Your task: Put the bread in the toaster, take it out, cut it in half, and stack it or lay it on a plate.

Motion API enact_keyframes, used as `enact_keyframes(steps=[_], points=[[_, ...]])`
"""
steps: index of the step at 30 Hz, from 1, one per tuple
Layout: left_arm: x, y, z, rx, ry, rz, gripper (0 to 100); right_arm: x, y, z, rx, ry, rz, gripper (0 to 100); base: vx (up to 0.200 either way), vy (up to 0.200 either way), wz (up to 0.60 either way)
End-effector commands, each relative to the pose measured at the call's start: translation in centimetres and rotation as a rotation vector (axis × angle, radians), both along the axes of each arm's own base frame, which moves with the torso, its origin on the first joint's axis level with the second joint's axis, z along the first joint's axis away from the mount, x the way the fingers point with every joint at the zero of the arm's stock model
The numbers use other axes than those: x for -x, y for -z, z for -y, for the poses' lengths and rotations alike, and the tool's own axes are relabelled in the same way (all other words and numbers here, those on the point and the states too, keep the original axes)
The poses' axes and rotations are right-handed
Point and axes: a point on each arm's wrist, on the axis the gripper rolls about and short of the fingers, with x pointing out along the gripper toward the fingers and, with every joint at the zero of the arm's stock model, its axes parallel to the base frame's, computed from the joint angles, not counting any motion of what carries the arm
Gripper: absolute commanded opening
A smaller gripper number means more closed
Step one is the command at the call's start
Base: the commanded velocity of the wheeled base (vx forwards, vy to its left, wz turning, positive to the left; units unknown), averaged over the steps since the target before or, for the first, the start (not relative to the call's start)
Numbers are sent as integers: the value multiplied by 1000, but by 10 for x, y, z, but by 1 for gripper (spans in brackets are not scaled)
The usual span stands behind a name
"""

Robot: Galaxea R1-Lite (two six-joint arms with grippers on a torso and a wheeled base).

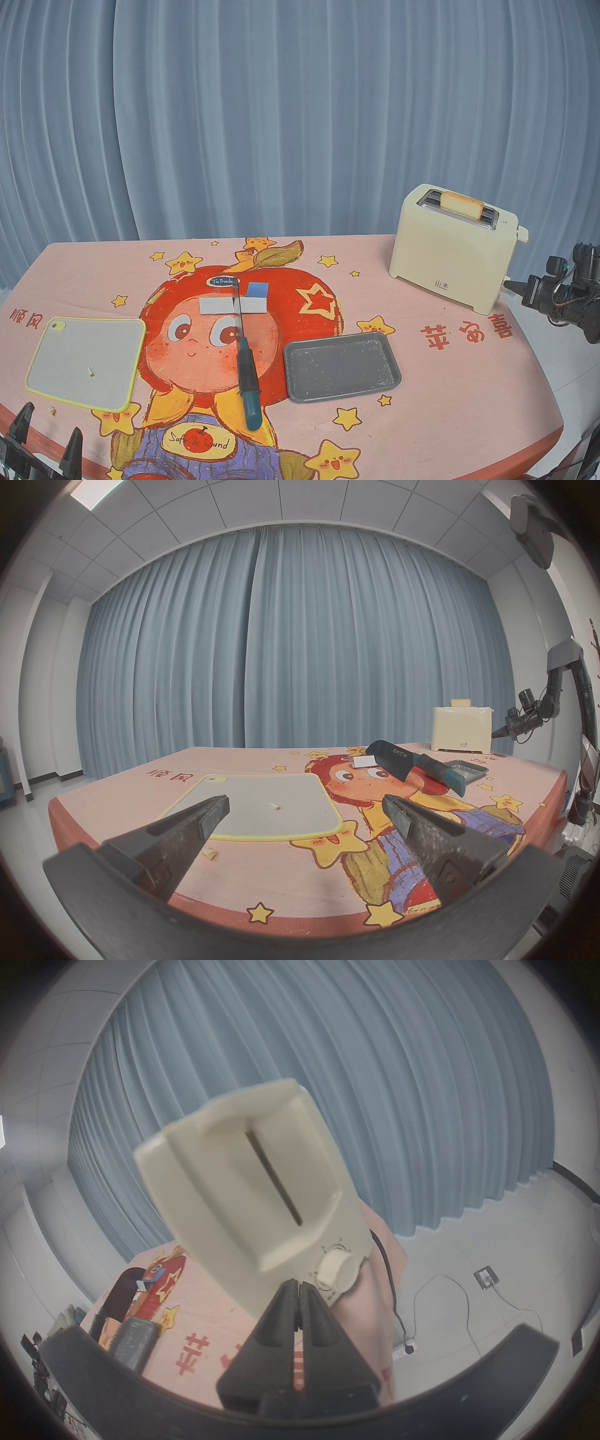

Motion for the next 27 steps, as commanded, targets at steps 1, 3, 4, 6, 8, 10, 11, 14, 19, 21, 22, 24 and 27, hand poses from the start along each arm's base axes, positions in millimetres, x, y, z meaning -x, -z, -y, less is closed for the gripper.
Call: enact_keyframes(steps=[1, 3, 4, 6, 8, 10, 11, 14, 19, 21, 22, 24, 27], points=[[-1, 5, 0, 0, 0, -18, 100, 16, -26, -11, -11, -17, 75, 0, 0, 0, 0], [-1, 5, 0, 0, 0, -18, 100, 21, -34, -15, -19, -20, 94, 0, 0, 0, 0], [-1, 5, 0, 0, 0, -18, 100, 21, -35, -15, -16, -19, 99, 0, 0, 0, 0], [-1, 5, 0, 0, 0, -18, 100, 21, -35, -15, -14, -16, 105, 0, 0, 0, 0], [-1, 5, 0, 0, 0, -18, 100, 21, -35, -14, -13, -15, 105, 0, 0, 0, 0], [-1, 5, 0, 0, 0, -18, 100, 20, -35, -10, -7, 10, 103, 0, 0, 0, 0], [-1, 5, 0, 0, 0, -18, 100, 19, -35, -10, -5, 13, 104, 0, 0, 0, 0], [-1, 5, 0, 0, 0, -18, 100, 16, -32, -2, 0, 55, 95, 0, 0, 0, 0], [-1, 5, 0, 0, 0, -18, 100, 6, -27, 12, 1, 102, 80, 0, 0, 0, 0], [-1, 5, 0, 0, 0, -18, 100, 0, -24, 19, 6, 130, 78, 0, 0, 0, 0], [-1, 5, 0, 0, 0, -18, 100, -3, -22, 22, 7, 141, 73, 0, 0, 0, 0], [-1, 5, 0, 0, 0, -18, 100, -9, -21, 27, 5, 148, 72, 0, 0, 0, 0], [-1, 5, 0, 0, 0, -18, 100, -17, -20, 32, -1, 155, 74, 0, 0, 0, 0]])
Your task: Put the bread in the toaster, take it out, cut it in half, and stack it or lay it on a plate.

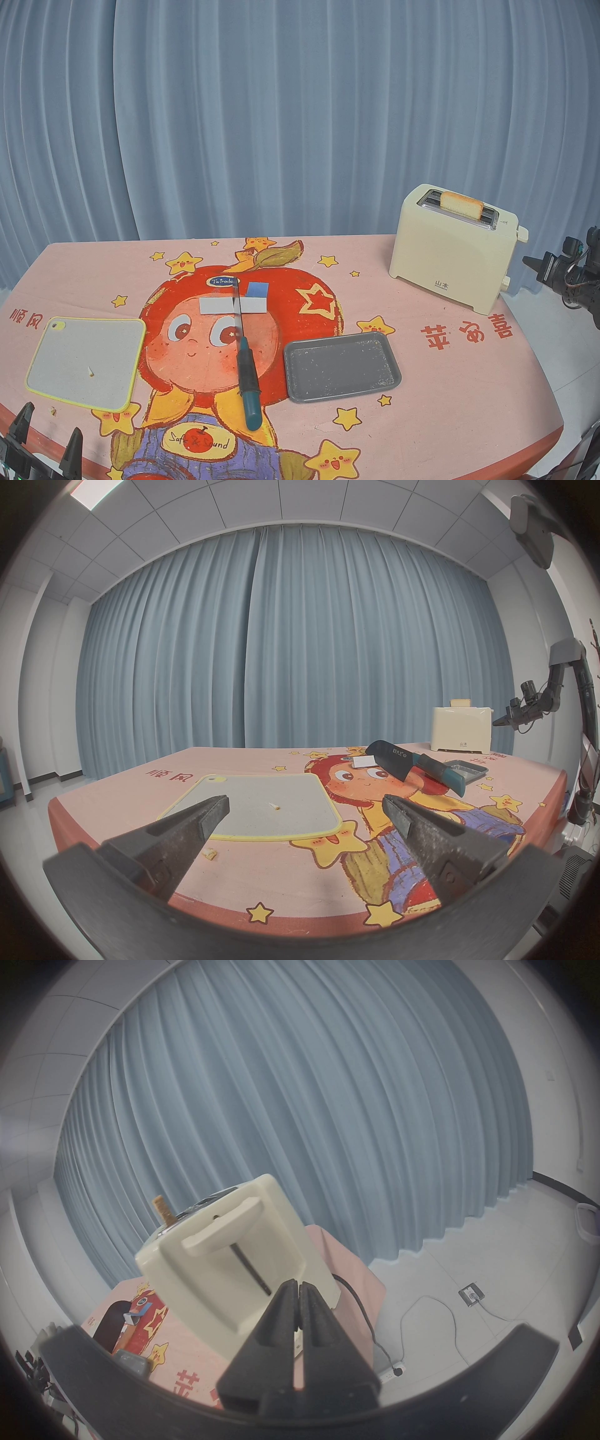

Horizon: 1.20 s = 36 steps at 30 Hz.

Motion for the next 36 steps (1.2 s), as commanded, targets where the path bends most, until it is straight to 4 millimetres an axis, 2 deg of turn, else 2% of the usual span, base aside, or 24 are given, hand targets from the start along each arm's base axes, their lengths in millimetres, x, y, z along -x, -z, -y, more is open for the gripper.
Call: enact_keyframes(steps=[1, 5, 9, 14, 20, 26, 30, 36], points=[[-1, 4, 0, 0, -1, -17, 100, -14, 11, 11, -16, 22, -25, 0, 0, 0, 0], [-1, 4, 0, 0, -1, -17, 100, -21, 11, 16, -68, 39, -28, 0, 0, 0, 0], [-1, 4, 0, 0, -1, -17, 100, -27, 2, 30, -171, 51, 1, 0, 0, 0, 0], [-1, 4, 0, 0, -1, -17, 100, -35, -11, 39, -326, 59, 20, 0, 0, 0, 0], [-1, 4, 0, 0, -1, -17, 100, -53, -8, 50, -485, 103, 1, 0, 0, 0, 0], [-1, 4, 0, 0, -1, -17, 100, -71, 4, 53, -571, 88, -25, 0, 0, 0, 0], [-1, 4, 0, 0, -1, -17, 100, -77, 7, 49, -622, 80, -14, 0, 0, 0, 0], [-1, 4, 0, 0, -1, -17, 100, -85, 9, 27, -702, 38, -32, 0, 0, 0, 0]])
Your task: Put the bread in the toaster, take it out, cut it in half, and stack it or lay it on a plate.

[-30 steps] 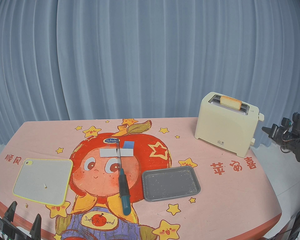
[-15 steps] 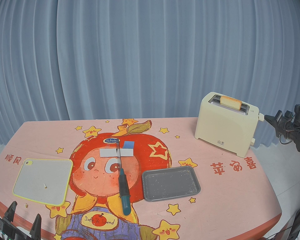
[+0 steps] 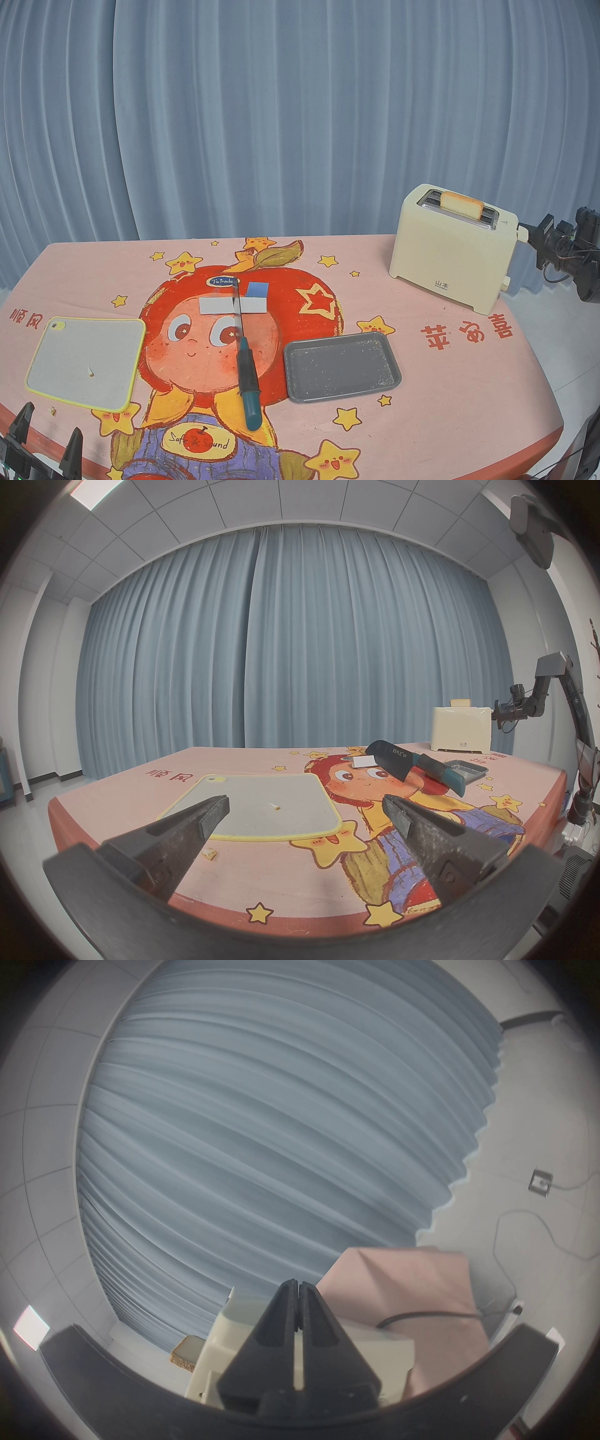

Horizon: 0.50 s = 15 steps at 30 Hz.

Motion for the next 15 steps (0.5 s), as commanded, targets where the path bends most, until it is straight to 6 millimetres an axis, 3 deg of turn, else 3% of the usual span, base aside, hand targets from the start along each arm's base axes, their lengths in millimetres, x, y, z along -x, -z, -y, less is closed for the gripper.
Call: enact_keyframes(steps=[1, 15], points=[[-1, 4, 0, 0, -1, -17, 100, -7, 10, -13, -31, -35, -28, 0, 0, 0, 0], [-1, 4, 0, 0, -1, -17, 100, 5, 6, -22, -64, -101, -47, 0, 0, 0, 0]])
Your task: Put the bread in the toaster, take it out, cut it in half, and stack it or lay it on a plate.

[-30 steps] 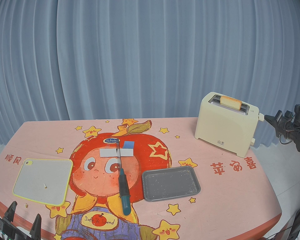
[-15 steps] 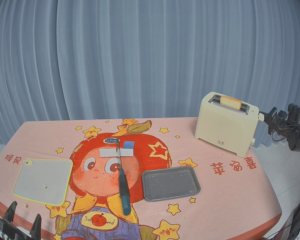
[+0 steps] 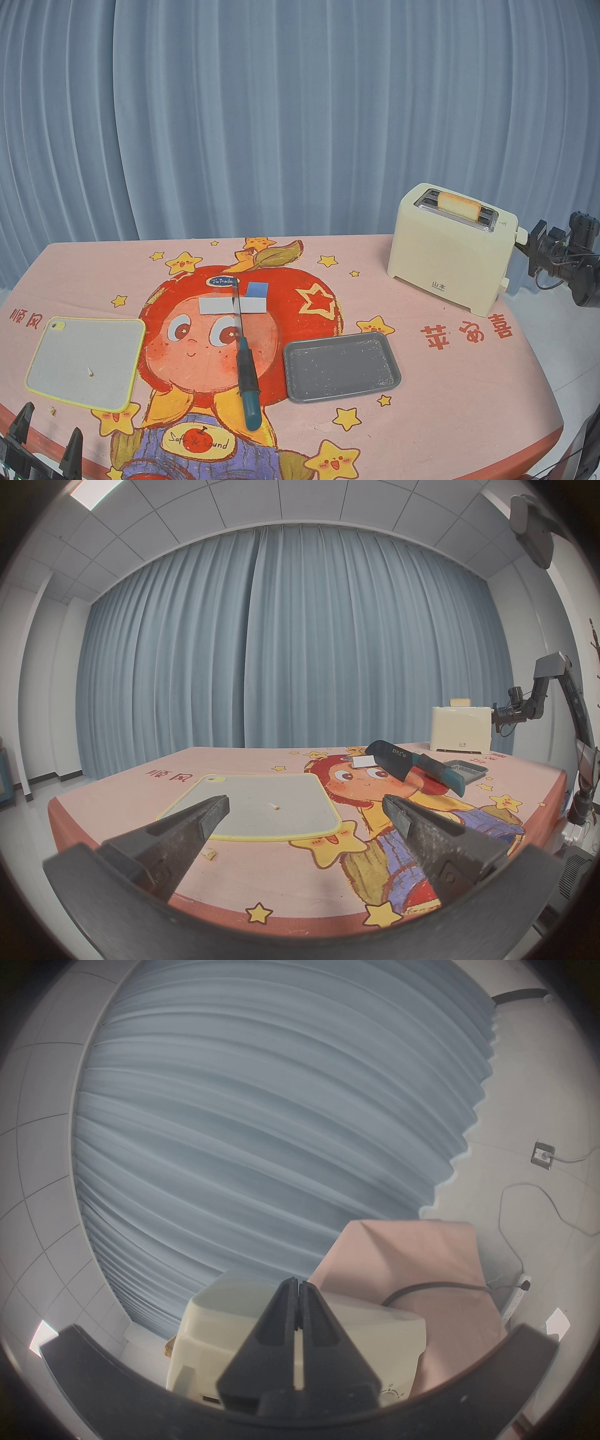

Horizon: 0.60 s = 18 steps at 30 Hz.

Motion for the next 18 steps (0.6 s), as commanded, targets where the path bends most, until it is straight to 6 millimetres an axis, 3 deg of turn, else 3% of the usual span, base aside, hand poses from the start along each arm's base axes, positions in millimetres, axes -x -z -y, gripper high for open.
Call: enact_keyframes(steps=[1, 18], points=[[-1, 4, 0, 0, 0, -17, 100, 7, -7, -5, -3, -25, 4, 0, 0, 0, 0], [-1, 4, 0, 0, 0, -17, 100, 14, -8, -17, -5, -54, -2, 0, 0, 0, 0]])
